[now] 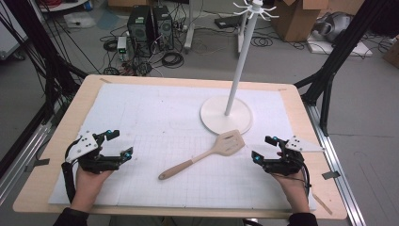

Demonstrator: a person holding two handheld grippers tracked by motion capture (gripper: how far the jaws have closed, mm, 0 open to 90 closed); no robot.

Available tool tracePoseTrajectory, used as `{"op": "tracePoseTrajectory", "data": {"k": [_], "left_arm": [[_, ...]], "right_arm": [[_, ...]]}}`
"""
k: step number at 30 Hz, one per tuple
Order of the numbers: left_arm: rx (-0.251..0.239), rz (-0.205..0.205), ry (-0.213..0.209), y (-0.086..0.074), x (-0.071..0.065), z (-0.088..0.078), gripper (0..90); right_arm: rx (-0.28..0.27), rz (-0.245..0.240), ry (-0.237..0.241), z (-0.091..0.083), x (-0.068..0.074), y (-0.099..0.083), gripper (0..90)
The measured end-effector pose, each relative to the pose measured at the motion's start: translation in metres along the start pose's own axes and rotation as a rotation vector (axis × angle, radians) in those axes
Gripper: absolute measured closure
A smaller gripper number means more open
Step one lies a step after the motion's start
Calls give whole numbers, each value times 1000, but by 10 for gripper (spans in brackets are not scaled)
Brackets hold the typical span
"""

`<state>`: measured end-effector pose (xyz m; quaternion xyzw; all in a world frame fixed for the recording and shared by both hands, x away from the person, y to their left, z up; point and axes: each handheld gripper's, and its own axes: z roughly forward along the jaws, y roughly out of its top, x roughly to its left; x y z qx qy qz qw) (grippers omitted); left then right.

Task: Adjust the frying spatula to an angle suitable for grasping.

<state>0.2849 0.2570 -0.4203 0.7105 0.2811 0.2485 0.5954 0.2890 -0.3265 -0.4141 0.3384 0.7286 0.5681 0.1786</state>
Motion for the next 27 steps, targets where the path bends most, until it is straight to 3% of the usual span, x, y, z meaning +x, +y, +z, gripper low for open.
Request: {"op": "tracePoseTrajectory", "data": {"k": [3, 6, 10, 15, 27], "left_arm": [[1, 1, 2, 0, 1, 0, 161], [-6, -23, 1, -2, 2, -2, 150], [0, -8, 10, -3, 3, -3, 145], [-26, -6, 17, -1, 4, -9, 137], [-21, -7, 22, 0, 4, -11, 137]], "right_arm": [[0, 4, 7, 0, -1, 0, 112], [-9, 2, 5, -1, -1, 0, 112], [-12, -9, 6, 0, 0, 3, 111], [-20, -4, 17, 1, 1, 6, 111], [-18, -9, 20, 3, 2, 8, 112]]}}
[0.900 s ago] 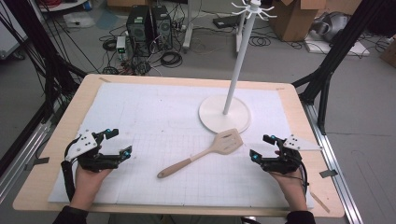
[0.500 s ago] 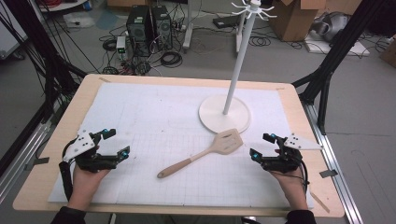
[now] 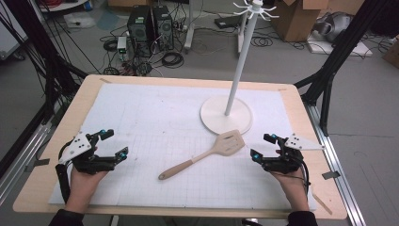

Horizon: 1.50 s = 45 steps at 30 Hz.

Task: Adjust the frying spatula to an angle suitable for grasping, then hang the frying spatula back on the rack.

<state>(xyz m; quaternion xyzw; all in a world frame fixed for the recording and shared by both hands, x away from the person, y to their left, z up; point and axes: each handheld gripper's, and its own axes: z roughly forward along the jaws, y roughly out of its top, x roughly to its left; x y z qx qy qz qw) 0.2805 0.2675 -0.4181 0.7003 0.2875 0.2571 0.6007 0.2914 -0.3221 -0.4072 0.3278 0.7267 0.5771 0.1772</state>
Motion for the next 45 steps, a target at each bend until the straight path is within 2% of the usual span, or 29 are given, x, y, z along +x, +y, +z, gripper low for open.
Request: {"op": "tracePoseTrajectory", "data": {"k": [6, 12, 26, 31, 36, 45], "left_arm": [[1, 4, -2, 0, -2, 1, 137], [6, -4, -6, 0, -3, 2, 138], [-5, 5, -8, 5, -3, -2, 139], [-7, 7, -10, 7, -3, -6, 140], [-8, 6, -18, 8, -3, -7, 139], [-2, 13, -32, 7, -4, -6, 139]], "right_arm": [[4, 6, 2, -1, 0, 0, 112], [-2, -1, 4, -1, 1, 1, 112], [-11, -24, 32, -1, 6, 8, 111], [-27, -38, 74, 1, 8, 14, 107], [-15, -56, 99, 9, 10, 16, 103], [33, -133, 175, 38, 25, 35, 103]]}}
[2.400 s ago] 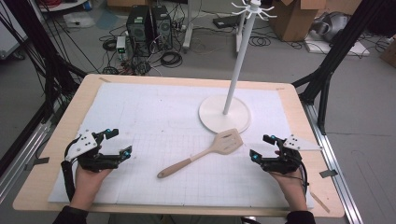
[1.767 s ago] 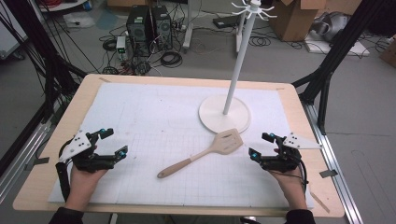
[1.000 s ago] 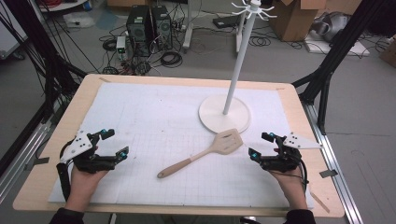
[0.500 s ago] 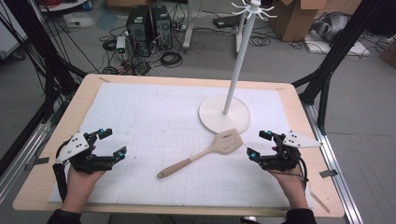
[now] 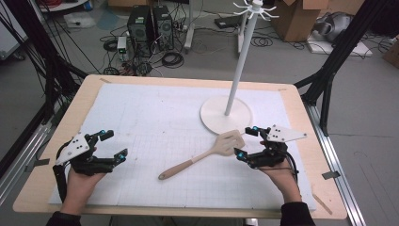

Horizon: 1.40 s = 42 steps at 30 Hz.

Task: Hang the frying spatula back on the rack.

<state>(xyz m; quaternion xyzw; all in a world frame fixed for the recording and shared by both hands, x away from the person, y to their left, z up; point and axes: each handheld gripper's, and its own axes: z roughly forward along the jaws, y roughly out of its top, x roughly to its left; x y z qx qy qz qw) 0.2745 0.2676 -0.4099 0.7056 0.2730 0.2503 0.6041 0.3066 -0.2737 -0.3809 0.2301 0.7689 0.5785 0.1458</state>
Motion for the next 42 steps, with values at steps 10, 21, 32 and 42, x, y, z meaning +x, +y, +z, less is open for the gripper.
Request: {"op": "tracePoseTrajectory", "data": {"k": [10, 21, 32, 42], "left_arm": [[7, 2, -12, -1, -1, 2, 140], [9, 5, -18, -1, -1, 3, 140], [12, 2, -29, -2, -4, 6, 139], [25, 10, -47, -3, -7, 10, 140]], "right_arm": [[103, -73, 95, 39, 7, 12, 122], [243, -151, 195, 83, 16, 14, 172], [341, -214, 251, 112, 23, 13, 220], [396, -219, 273, 125, 26, 6, 233]]}}
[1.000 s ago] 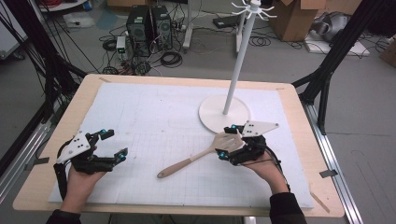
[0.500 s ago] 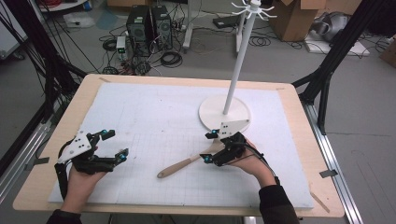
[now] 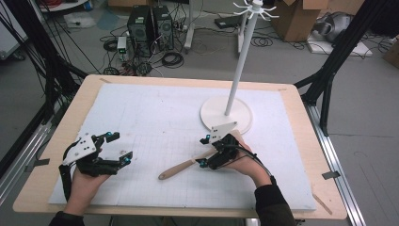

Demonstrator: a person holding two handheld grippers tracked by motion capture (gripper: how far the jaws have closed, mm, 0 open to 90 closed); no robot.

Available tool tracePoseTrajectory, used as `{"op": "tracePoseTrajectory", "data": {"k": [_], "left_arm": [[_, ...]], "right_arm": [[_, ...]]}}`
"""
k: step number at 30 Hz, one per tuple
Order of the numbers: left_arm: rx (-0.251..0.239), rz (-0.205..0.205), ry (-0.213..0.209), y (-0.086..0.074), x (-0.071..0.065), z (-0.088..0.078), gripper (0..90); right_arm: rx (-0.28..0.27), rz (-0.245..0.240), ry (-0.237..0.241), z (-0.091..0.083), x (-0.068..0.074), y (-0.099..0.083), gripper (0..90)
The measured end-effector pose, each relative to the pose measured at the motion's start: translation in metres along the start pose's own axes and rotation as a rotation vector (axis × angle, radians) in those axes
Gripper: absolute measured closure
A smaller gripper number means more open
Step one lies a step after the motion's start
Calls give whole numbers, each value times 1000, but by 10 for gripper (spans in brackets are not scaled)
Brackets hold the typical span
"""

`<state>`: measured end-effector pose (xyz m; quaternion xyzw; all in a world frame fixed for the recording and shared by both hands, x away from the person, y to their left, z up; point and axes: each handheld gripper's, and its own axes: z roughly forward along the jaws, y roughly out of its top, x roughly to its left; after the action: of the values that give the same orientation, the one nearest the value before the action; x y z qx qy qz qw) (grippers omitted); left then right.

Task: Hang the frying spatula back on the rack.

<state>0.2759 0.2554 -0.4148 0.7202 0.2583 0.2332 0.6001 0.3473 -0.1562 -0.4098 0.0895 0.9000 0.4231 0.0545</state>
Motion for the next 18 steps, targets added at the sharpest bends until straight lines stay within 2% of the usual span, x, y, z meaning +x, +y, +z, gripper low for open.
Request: {"op": "tracePoseTrajectory", "data": {"k": [7, 11, 12, 13, 17, 18], "left_arm": [[-3, 3, -5, 1, -2, 2, 140], [-5, 3, -9, 2, -4, 3, 140], [-6, 1, -17, 3, -6, 6, 140], [-7, 4, -20, 3, -7, 7, 139], [-3, 6, -35, 5, -12, 13, 139], [-3, 4, -49, 7, -16, 19, 139]], "right_arm": [[-14, 4, -1, -4, 0, 0, 233], [-54, 18, 0, -14, 1, 1, 229], [-89, 36, 11, -24, 1, 1, 221], [-101, 46, 10, -27, 2, 1, 215], [-144, 61, -14, -43, 6, 1, 185], [-161, 69, -18, -47, 8, 1, 176]]}}
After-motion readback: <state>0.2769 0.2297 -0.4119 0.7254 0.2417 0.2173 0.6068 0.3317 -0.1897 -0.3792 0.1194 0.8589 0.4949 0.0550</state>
